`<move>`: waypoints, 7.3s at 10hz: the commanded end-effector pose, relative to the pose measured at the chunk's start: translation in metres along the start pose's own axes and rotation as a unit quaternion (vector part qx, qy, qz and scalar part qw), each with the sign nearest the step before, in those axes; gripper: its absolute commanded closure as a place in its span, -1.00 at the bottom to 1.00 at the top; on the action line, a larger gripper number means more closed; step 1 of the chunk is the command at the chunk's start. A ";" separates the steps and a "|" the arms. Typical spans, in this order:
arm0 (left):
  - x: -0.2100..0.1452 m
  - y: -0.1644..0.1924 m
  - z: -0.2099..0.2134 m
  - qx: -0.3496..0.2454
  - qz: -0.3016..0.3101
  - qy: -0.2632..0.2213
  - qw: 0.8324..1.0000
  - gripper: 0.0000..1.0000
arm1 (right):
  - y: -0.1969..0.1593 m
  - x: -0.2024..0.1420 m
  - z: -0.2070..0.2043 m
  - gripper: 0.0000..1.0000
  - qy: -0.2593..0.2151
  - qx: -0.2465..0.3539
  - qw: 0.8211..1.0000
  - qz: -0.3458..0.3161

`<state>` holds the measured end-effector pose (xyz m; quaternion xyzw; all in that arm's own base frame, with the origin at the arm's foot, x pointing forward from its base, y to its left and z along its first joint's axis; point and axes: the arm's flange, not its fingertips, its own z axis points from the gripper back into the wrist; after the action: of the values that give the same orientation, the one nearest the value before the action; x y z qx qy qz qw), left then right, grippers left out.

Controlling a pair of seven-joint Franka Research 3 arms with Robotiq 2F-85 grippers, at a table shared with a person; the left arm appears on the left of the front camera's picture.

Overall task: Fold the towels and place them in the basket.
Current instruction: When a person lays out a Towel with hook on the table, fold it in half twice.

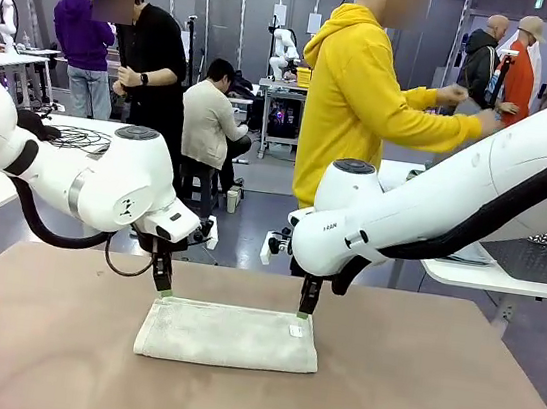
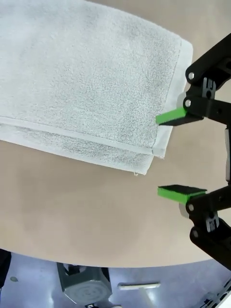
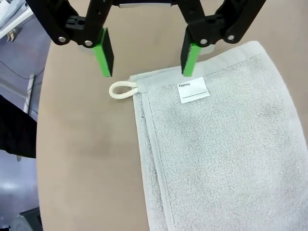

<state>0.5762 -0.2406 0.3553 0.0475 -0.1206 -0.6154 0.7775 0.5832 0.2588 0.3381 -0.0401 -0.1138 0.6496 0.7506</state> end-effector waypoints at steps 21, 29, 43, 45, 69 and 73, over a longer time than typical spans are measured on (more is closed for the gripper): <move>-0.159 -0.155 0.149 0.017 0.353 -0.054 0.934 -1.00 | 0.079 0.002 0.074 -1.00 0.052 0.019 0.905 -0.421; -0.165 -0.138 0.166 0.024 0.358 -0.063 0.931 -1.00 | 0.069 -0.002 0.050 -1.00 0.071 0.069 0.851 -0.516; -0.165 -0.138 0.166 0.024 0.358 -0.063 0.931 -1.00 | 0.037 -0.020 -0.032 -1.00 0.062 0.080 0.734 -0.672; -0.165 -0.138 0.166 0.024 0.358 -0.063 0.931 -1.00 | 0.037 -0.021 -0.037 -1.00 0.068 0.084 0.730 -0.674; -0.165 -0.138 0.166 0.024 0.358 -0.063 0.931 -1.00 | 0.030 -0.006 0.098 1.00 0.027 0.006 0.801 -0.598; -0.165 -0.138 0.166 0.024 0.358 -0.063 0.931 -1.00 | 0.025 0.079 0.086 1.00 0.040 0.021 0.824 -0.565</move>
<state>0.3692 -0.1007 0.4638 -0.0244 -0.1930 -0.2971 0.9348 0.5270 0.3221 0.4303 0.0311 -0.0803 0.1151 0.9896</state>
